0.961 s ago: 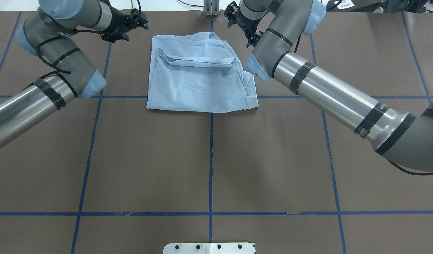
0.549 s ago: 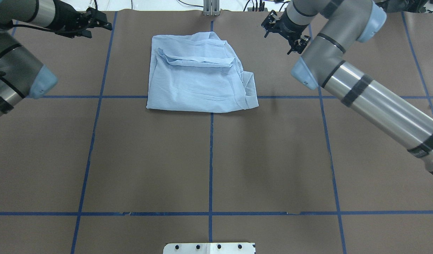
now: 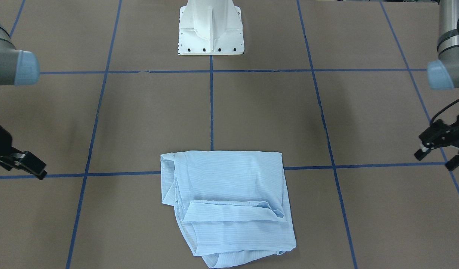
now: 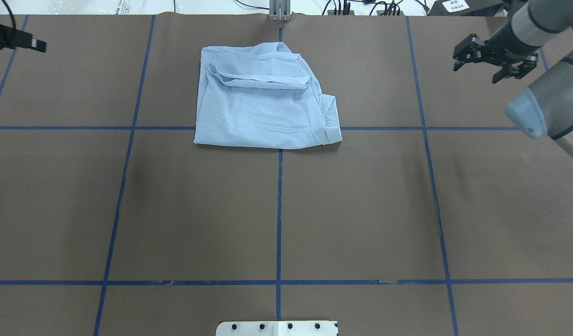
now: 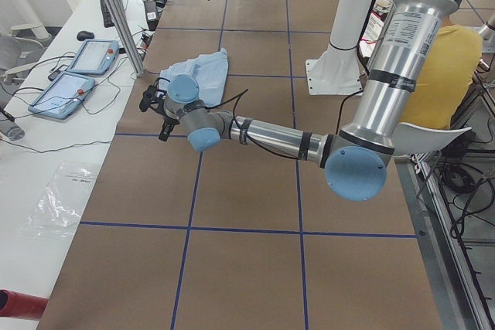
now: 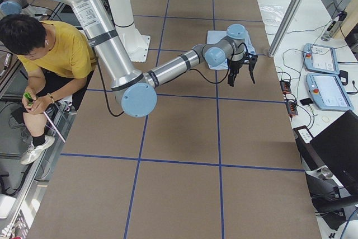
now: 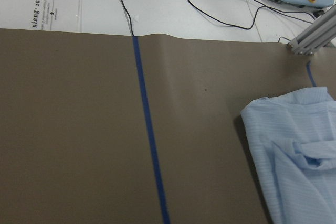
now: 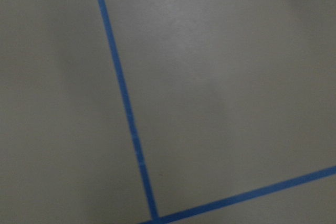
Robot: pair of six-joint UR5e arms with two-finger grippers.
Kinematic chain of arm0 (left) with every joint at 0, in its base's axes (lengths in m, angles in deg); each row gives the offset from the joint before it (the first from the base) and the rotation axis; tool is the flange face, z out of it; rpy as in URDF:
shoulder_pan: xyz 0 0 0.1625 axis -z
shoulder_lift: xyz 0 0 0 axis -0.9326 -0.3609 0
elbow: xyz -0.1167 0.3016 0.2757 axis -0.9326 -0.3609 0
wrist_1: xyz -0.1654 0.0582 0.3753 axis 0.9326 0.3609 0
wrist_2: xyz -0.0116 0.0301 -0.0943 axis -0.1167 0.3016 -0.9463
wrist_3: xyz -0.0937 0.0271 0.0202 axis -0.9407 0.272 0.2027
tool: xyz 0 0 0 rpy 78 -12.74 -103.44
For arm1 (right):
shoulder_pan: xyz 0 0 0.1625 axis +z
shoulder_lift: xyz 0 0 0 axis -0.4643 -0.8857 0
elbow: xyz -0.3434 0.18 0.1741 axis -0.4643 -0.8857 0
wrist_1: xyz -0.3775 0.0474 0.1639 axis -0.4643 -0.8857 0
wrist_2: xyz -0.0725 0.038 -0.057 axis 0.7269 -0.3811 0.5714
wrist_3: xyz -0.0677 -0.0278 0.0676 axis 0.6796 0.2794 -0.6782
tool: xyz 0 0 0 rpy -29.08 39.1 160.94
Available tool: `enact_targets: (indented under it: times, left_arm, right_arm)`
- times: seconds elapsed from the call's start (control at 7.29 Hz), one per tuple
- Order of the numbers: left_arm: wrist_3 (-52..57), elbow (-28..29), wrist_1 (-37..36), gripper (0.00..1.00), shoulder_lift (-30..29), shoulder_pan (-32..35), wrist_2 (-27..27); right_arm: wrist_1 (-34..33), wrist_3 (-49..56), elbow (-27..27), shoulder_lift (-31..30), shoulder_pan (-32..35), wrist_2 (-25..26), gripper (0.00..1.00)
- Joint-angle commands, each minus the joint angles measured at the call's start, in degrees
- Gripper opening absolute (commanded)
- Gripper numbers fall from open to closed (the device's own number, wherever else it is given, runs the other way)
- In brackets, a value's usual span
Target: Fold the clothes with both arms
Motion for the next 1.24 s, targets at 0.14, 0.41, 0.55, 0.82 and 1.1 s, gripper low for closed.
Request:
enact_targets:
  times: [0.14,0.41,0.55,0.82,1.1]
  left_arm:
    - [26.41,-0.61,-10.68,0.99,4.28,11.62,-0.59]
    - [33.4,-2.1,-18.07,0.99,6.56,13.23,-0.68]
    - [33.42,-2.98,-17.84,0.99,8.92,13.14,-0.68]
    - [33.42,-4.21,-17.93,0.99,9.38,12.88,-1.38]
    - [33.51,-4.48,-18.28,0.99,8.77,11.83,-0.68]
  right_arm:
    - [-0.47,24.21,5.43,-15.36,11.58,-6.66,1.0]
    - [-0.56,34.69,5.69,-19.76,17.13,-8.07,1.0]
    - [-1.17,37.79,5.69,-20.74,17.94,-9.73,1.0]
    - [-9.21,42.98,8.49,-20.32,16.64,-9.83,1.0]
    - [-12.51,44.41,11.4,-20.49,16.36,-9.04,1.0]
